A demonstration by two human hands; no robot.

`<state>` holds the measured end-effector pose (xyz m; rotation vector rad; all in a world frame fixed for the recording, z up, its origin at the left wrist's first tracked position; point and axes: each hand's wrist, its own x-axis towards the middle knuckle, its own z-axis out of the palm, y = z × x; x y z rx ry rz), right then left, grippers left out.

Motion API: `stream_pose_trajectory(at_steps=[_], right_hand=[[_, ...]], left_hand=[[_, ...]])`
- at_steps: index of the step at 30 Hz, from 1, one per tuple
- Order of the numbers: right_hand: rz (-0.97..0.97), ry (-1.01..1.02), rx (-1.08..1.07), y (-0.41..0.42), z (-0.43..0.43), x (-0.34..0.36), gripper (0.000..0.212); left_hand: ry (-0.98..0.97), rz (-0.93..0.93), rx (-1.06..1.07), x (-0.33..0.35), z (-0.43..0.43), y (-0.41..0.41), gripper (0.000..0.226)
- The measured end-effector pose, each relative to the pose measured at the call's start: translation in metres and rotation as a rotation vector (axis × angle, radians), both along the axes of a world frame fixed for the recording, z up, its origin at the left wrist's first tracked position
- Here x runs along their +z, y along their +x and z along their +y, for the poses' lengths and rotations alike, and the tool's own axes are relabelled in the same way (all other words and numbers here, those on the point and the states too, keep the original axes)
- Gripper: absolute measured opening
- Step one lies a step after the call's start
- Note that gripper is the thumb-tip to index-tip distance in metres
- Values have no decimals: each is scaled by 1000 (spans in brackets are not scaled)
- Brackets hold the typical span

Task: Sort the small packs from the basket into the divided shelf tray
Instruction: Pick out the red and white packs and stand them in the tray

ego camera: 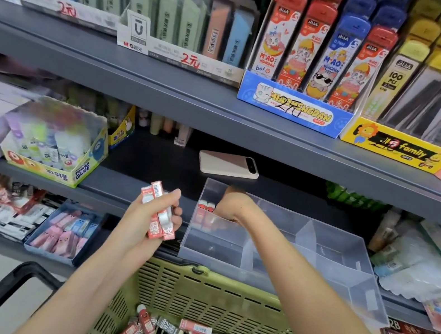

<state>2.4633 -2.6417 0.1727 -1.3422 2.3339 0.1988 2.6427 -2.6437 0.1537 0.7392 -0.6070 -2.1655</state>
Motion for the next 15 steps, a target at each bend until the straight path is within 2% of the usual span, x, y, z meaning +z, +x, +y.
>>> stream_pose_trajectory(at_steps=[2,4,6,7,9,10,13,15], right_hand=[[-17,-4,-12,0,2,0,14],[4,-18,-6,-1,5,5,23],[-14,-181,6,3,12,13,26],[-125,-329,-12,8,17,18,24],[-490,-598,-16,24,32,31,19],[-637,-639,34,34,40,38,20],[-780,-582,181,52,57,45,39],[-823,-616,222,54,63,47,31]], left_hand=[[54,41,5,0,0,0,30],[101,68,7,2,1,0,27],[125,76,-5,4,1,-1,29],[125,72,-19,6,1,-2,34],[101,47,-55,9,2,-3,44],[74,25,-74,10,2,-3,49],[-16,-44,-142,13,7,-7,62],[-59,-71,-184,13,12,-8,65]])
